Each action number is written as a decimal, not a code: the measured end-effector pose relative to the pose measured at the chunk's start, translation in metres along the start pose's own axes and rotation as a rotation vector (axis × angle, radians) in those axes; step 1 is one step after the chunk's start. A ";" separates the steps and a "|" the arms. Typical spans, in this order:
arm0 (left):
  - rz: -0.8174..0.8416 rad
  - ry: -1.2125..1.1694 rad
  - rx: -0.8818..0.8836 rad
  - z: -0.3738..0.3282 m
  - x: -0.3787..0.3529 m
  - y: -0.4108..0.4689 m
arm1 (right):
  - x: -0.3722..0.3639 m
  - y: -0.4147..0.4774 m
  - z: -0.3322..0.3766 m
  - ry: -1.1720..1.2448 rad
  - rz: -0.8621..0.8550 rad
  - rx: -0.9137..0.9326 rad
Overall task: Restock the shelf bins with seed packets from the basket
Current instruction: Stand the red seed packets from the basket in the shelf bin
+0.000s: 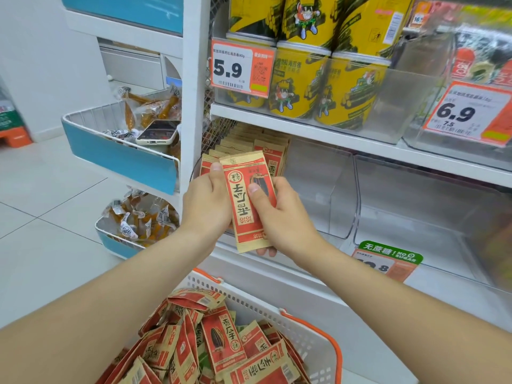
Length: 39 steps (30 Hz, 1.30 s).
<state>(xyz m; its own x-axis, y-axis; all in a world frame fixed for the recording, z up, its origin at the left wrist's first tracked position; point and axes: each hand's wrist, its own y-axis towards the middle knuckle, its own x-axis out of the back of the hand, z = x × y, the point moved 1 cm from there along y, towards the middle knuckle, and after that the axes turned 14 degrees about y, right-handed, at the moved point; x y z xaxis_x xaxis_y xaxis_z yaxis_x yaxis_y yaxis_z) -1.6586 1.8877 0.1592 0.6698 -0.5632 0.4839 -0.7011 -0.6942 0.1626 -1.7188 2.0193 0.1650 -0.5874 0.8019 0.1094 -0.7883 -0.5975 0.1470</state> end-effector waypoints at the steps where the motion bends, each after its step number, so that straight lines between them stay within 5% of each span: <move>1: -0.037 0.044 -0.004 0.002 0.000 0.001 | -0.002 -0.003 0.002 0.006 -0.010 -0.006; 5: -0.052 0.038 -0.019 0.001 0.005 0.001 | -0.004 -0.003 0.002 0.040 -0.080 -0.010; 10: 0.155 -0.182 -0.012 -0.013 0.003 -0.014 | -0.003 -0.001 0.004 0.117 -0.076 -0.095; 18: -0.106 0.311 -0.286 -0.009 0.008 -0.011 | -0.012 -0.005 -0.002 0.142 0.032 -0.150; 23: 0.109 0.149 -0.300 -0.018 0.023 -0.010 | -0.008 0.000 0.001 0.302 -0.046 -0.128; 26: 0.321 -0.085 -0.197 -0.019 0.022 -0.016 | -0.002 0.010 -0.003 0.081 -0.090 -0.029; 32: 0.293 -0.085 0.003 -0.010 0.020 -0.016 | -0.004 0.004 -0.003 -0.563 0.140 0.099; 39: 0.374 -0.043 -0.079 -0.015 0.030 -0.017 | -0.005 -0.003 0.004 -0.708 0.155 0.189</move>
<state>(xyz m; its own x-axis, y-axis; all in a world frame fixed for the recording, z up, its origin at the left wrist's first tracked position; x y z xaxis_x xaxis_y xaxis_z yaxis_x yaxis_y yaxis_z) -1.6308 1.8893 0.1840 0.3728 -0.7902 0.4863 -0.9144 -0.4019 0.0480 -1.7125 2.0174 0.1681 -0.3802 0.5550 0.7399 -0.6238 -0.7445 0.2379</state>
